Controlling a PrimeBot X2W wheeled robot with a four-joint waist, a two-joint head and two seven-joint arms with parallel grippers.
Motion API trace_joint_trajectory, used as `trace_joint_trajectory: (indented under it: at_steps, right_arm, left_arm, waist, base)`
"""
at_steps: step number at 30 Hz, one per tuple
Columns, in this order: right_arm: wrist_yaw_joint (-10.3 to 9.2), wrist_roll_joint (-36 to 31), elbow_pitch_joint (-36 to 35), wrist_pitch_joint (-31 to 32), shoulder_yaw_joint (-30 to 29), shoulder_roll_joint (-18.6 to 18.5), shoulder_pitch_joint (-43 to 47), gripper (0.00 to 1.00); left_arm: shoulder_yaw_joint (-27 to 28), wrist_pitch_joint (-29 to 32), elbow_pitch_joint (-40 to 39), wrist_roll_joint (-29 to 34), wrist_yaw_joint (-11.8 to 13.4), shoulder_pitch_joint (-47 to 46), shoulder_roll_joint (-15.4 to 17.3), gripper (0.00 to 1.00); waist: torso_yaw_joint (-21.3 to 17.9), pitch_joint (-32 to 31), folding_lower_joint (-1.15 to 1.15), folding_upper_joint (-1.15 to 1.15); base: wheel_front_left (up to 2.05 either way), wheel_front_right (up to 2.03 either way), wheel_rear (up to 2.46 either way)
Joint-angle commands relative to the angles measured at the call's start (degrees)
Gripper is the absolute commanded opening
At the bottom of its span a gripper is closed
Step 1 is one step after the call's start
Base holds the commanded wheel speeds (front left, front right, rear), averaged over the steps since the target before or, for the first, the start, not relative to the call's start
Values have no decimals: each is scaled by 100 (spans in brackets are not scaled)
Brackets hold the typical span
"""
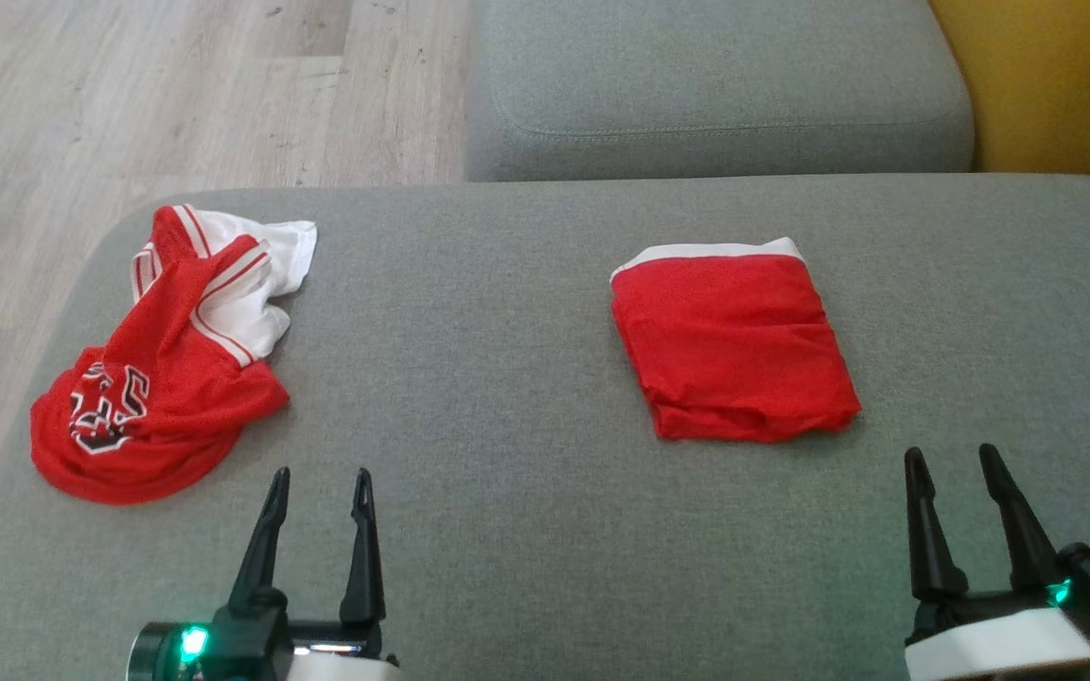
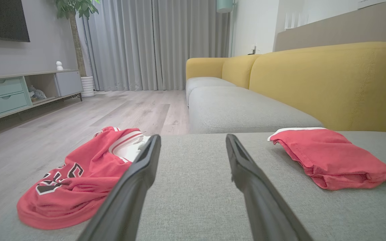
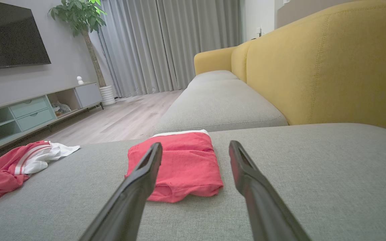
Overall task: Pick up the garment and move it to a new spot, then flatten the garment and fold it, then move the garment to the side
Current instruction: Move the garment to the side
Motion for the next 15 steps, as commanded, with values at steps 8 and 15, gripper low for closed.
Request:
trace_joint_trajectory:
  at_steps: [8,15]
  right_arm:
    - [-4,-93,-47,-63,214,-136,-215,100]
    - [-4,-75,54,-63,277,-156,-366,100]
  left_arm:
    - [297,-29,-230,137,-109,-161,-86,100]
    - [359,-29,-276,254,-151,-197,-88,100]
  waist:
    - [-47,37,0,0]
    - [-39,212,0,0]
  base:
    - [0,0,0]
    - [0,0,0]
